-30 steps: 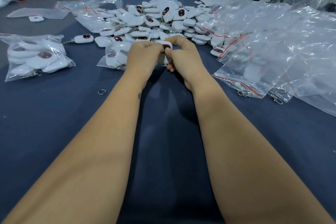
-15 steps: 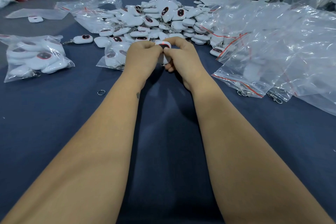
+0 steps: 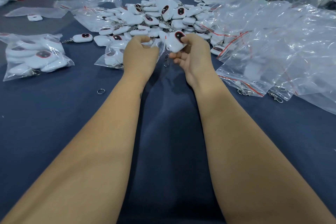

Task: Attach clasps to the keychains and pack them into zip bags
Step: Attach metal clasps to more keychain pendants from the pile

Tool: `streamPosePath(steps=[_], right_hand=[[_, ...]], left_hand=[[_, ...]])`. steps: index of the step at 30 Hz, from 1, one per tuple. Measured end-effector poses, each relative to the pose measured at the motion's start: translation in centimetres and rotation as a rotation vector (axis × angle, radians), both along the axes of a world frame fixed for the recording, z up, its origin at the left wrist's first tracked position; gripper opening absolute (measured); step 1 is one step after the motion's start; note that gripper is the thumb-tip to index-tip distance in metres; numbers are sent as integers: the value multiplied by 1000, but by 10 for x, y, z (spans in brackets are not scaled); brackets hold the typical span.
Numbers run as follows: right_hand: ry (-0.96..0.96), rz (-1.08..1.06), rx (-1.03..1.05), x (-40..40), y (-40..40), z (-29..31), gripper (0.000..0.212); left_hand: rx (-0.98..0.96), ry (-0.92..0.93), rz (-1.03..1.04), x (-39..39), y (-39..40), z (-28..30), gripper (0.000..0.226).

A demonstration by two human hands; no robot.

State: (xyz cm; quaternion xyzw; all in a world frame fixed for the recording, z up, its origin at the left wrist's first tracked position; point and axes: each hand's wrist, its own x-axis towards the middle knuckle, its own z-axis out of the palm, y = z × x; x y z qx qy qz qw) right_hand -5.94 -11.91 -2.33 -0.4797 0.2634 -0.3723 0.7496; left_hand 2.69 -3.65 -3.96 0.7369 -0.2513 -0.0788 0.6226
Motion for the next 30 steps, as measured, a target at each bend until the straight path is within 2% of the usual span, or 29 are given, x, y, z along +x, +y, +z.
streamPosePath(steps=[4,7,11,16,18,23,27,30], right_hand=[[-207,74,104,-4,2,2,20],[-197,145,34,-3,4,2,28],[-65,133,-114,0,5,0,11],[246,13,-419,6,5,-7,17],[278,4,-476,7,5,-9,18],[289,48,-584,4,8,-10,15],[321,112,-775,6,11,-13,33],[382,52,-774,9,10,-14,19]], left_hand=[[103,-98,15,-3,1,-1,19],[87,-69,0,-7,4,1,16],[68,-23,7,-7,3,3,20],[-100,22,115,-4,5,6,18],[-110,-32,120,-7,6,9,17],[-31,-330,112,-14,5,10,16],[-17,-503,99,-16,3,8,19],[-34,-525,102,-15,3,8,21]])
